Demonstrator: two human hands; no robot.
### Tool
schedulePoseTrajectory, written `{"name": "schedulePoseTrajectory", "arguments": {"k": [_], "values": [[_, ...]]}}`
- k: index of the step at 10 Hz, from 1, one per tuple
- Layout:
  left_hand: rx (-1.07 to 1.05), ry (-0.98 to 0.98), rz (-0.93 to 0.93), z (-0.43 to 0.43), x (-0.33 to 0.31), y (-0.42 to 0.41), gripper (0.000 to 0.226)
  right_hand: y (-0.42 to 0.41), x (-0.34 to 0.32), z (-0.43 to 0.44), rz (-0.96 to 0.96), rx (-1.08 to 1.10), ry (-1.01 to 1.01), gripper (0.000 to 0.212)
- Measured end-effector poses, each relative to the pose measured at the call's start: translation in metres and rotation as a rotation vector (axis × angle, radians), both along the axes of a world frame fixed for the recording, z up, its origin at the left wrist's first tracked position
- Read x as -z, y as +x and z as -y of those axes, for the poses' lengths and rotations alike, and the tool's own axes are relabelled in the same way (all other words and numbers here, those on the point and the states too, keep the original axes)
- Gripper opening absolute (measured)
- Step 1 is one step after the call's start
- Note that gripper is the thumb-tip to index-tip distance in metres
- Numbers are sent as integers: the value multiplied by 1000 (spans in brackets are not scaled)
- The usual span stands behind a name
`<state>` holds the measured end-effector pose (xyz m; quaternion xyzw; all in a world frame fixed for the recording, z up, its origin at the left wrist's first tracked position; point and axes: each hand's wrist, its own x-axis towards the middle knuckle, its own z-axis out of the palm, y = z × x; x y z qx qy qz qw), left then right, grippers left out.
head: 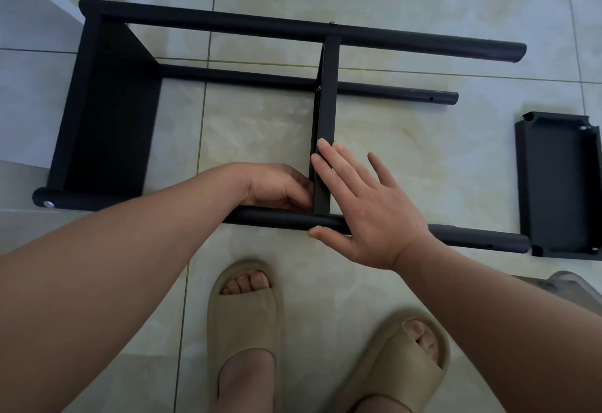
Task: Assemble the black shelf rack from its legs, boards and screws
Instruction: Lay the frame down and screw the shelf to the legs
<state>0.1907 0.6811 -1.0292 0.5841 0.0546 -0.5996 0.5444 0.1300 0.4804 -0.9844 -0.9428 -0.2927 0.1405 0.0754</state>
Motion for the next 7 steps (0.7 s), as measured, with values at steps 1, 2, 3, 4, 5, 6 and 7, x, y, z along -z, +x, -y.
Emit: {"name": "schedulePoseTrajectory", "arguments": {"k": [1,2,3,4,5,6,7], "values": [[-18,-37,-30,0,-2,1,20,0,0,0,6,4,5,92],[-42,-77,-63,1,-4,1,22,0,1,0,9,1,2,92],[16,-59,-69,2,-4,1,27,0,1,0,12,3,7,92],[98,11,-12,3,-5,0,24,0,1,0,14,1,8,92],[39,4,2,2,-2,0,10,0,1,0,12,3,7,92],[14,-33,-20,0,0,0,21,0,1,0,10,4,1,92],[6,-88,-55,0,-5,0,22,0,1,0,8,1,-2,92]]}}
